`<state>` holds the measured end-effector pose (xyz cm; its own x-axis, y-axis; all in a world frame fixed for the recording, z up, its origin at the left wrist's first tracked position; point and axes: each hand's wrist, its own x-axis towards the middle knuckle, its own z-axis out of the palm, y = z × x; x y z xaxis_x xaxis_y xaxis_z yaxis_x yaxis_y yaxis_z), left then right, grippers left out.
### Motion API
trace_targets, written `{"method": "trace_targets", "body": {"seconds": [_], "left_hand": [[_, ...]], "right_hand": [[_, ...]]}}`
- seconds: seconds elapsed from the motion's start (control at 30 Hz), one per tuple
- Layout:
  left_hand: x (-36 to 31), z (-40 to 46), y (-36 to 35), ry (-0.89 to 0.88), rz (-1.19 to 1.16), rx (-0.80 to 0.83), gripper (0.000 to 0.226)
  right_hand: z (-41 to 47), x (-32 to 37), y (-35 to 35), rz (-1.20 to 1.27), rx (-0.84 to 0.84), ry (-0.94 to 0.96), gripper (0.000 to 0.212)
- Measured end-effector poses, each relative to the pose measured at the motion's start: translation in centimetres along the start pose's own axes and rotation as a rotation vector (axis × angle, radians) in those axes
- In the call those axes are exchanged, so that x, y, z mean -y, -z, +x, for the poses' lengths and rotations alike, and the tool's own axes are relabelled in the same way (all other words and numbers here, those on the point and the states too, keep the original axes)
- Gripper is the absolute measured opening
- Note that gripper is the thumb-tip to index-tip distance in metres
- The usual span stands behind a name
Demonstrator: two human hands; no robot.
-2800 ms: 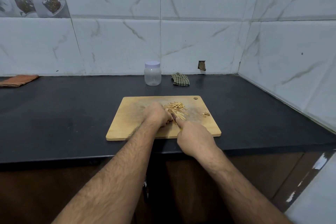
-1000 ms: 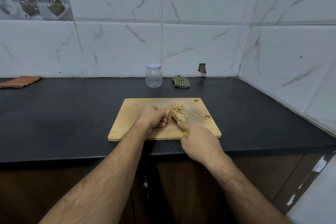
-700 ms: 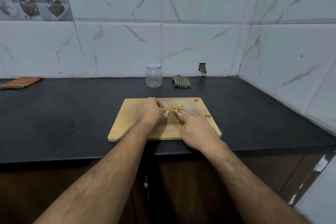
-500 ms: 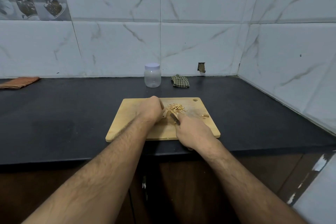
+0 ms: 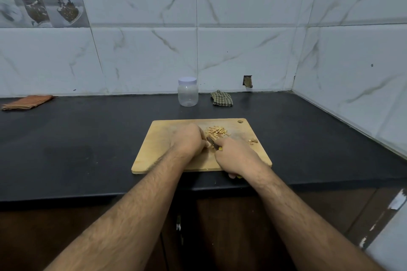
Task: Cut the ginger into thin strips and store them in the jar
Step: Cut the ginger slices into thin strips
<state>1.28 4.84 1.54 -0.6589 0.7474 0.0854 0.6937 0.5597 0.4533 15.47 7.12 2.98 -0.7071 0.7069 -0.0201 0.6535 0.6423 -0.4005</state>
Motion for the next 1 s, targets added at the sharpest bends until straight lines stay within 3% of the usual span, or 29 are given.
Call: {"method": "trace_targets", "body": {"seconds": [0.17, 0.43, 0.53, 0.7, 1.0], "left_hand": [[0.9, -0.1, -0.3, 0.024, -0.129, 0.016, 0.004], [1.0, -0.2, -0.1, 0.027, -0.124, 0.037, 0.012], [1.0, -0.1, 0.1, 0.027, -0.151, 0.059, 0.027], [0.5, 0.4, 1.0, -0.008, -0.075, 0.157, 0.022], [0.5, 0.6, 1.1, -0.063, 0.034, 0.179, 0.023]], "right_hand": [[-0.1, 0.0, 0.1, -0.006, -0.005, 0.009, 0.055], [-0.6, 0.0, -0.5, -0.014, -0.016, -0.010, 0.056], [-0.8, -0.1, -0.6, -0.016, -0.027, -0.022, 0.059], [-0.7, 0.5, -0.4, -0.055, -0.063, -0.015, 0.058], [-0.1, 1.6, -0.9, -0.165, -0.103, -0.017, 0.051]]}}
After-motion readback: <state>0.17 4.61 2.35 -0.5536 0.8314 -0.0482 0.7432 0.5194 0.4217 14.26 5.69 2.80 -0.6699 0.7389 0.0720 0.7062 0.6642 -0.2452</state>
